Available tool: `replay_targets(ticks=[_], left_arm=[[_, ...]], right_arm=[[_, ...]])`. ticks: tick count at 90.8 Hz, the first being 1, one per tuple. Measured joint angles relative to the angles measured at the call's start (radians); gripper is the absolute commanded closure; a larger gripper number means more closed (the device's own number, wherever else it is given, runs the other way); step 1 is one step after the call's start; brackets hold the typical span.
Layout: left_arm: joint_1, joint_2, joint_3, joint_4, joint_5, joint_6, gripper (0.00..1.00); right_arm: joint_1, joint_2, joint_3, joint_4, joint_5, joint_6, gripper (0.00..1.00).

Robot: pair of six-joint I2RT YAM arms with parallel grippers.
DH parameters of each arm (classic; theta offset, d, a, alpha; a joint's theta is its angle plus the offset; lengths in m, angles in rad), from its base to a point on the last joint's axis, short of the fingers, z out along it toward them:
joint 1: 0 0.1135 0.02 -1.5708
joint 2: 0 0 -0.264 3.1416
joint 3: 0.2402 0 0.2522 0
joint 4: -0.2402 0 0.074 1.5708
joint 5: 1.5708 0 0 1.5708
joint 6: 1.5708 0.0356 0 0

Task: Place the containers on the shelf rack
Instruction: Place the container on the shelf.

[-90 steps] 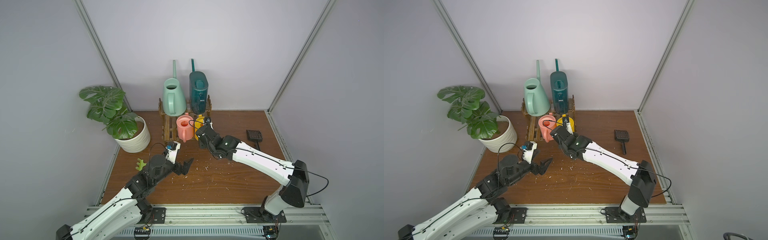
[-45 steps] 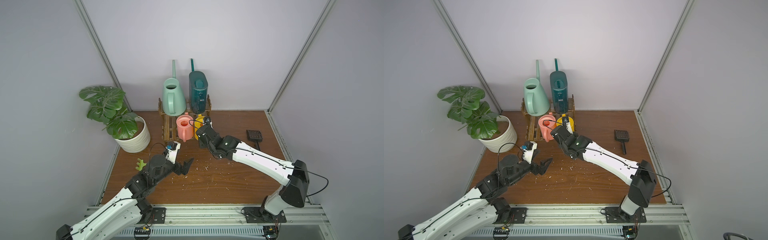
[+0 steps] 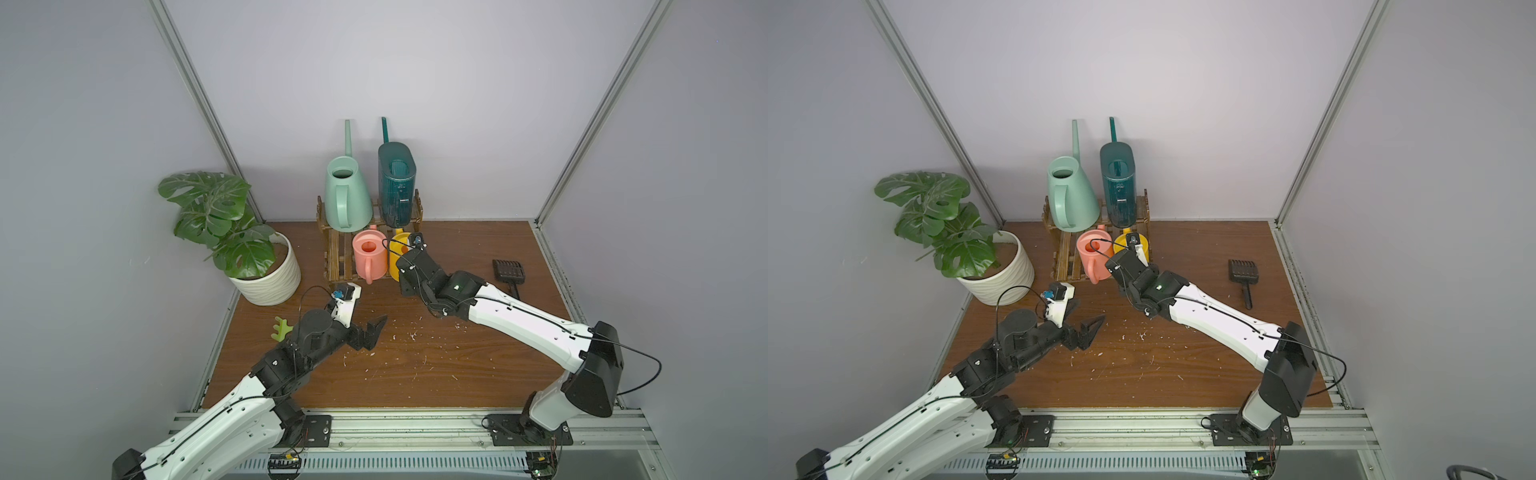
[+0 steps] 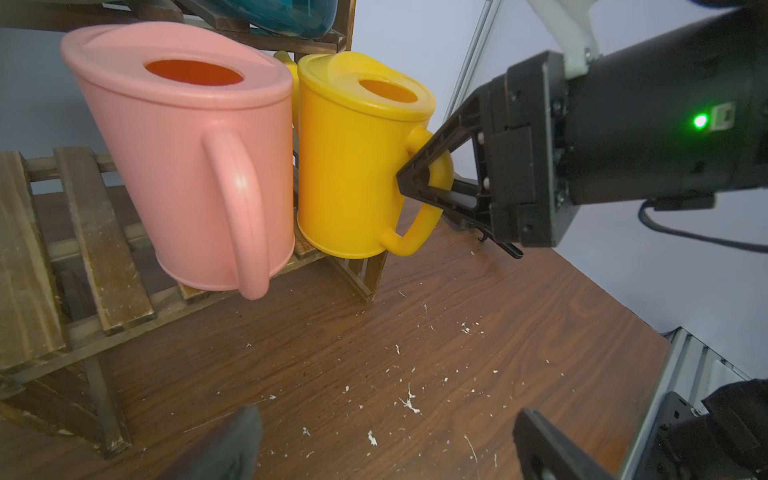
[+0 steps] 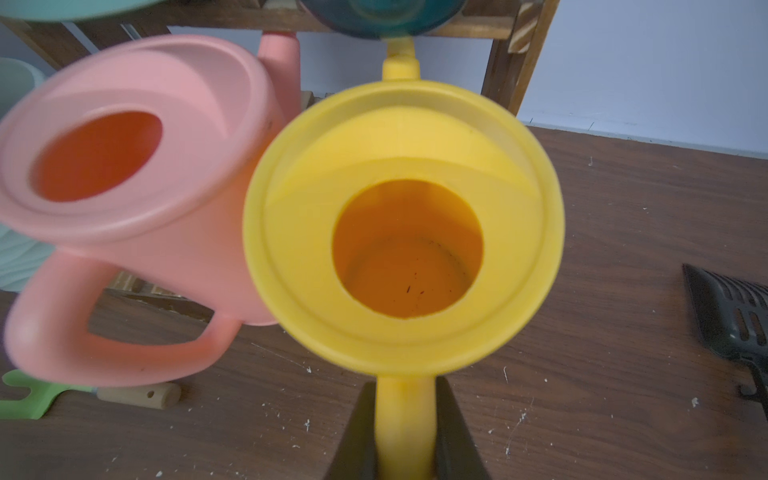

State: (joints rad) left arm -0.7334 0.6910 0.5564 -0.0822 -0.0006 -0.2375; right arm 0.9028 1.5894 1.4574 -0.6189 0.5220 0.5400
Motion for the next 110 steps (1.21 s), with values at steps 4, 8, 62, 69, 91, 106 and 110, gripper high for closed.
replay_targets(ticks=[4,8,62,69,91,106,110], left_arm=[[0.000,0.000,0.000,0.000,0.000,0.000,0.03],[0.000,0.000,0.000,0.000,0.000,0.000,0.03],[0.000,0.001,0.000,0.000,0.000,0.000,0.03],[0.000,0.001,0.000,0.000,0.000,0.000,0.03],[0.000,0.011,0.000,0.000,0.000,0.000,0.03],[0.000,0.011,0.000,0.000,0.000,0.000,0.03],[0.000,0.011,0.000,0.000,0.000,0.000,0.03]], right_arm=[[-0.001,0.000,0.001,-0.001,-0.002,-0.002,0.94],[-0.003,0.000,0.002,-0.002,-0.005,-0.005,0.95],[-0.025,0.014,0.045,-0.045,-0.026,-0.032,0.91],[-0.028,0.016,0.045,-0.041,-0.026,-0.032,0.90],[-0.041,0.019,0.045,-0.026,-0.034,-0.034,0.88],[-0.054,0.021,0.045,-0.014,-0.050,-0.041,0.86],[-0.058,0.025,0.045,-0.009,-0.053,-0.043,0.85]])
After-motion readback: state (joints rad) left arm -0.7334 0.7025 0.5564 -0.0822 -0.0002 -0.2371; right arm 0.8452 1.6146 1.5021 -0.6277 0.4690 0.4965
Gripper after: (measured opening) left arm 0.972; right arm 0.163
